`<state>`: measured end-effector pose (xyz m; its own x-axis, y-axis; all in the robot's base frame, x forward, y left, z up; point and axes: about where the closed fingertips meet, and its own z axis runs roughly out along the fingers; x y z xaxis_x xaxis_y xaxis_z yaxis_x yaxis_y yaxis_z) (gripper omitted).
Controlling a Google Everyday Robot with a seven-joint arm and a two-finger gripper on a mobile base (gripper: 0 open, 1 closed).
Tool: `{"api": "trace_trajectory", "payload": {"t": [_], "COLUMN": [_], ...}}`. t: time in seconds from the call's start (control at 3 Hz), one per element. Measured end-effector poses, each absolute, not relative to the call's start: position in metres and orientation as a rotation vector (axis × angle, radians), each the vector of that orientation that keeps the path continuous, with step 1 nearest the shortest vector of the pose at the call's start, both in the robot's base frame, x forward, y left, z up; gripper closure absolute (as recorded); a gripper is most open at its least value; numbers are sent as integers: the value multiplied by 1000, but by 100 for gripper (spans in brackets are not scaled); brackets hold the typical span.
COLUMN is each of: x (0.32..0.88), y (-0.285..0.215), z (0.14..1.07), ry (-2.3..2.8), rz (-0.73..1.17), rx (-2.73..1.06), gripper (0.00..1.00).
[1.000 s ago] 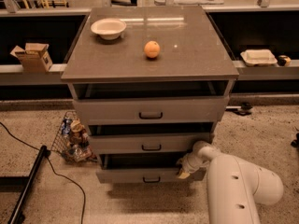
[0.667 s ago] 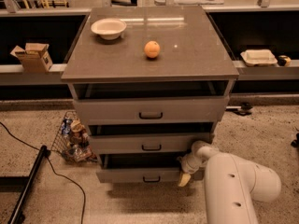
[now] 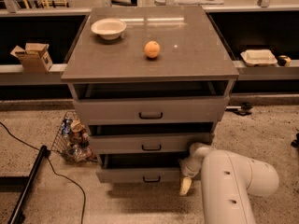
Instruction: Open bottom drawer
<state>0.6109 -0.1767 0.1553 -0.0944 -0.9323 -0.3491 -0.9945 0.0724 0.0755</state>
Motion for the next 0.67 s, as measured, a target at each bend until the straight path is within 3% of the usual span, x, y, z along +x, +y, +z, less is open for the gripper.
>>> {"api": "trace_trajectory", "payload": {"t": [0.33, 0.67], "x": [592, 592], "y": [-179, -179], "z": [152, 156], "ry": [2195, 2195], "rz": [470, 470], "rx": [-1948, -1948], "gripper": [18, 41]}}
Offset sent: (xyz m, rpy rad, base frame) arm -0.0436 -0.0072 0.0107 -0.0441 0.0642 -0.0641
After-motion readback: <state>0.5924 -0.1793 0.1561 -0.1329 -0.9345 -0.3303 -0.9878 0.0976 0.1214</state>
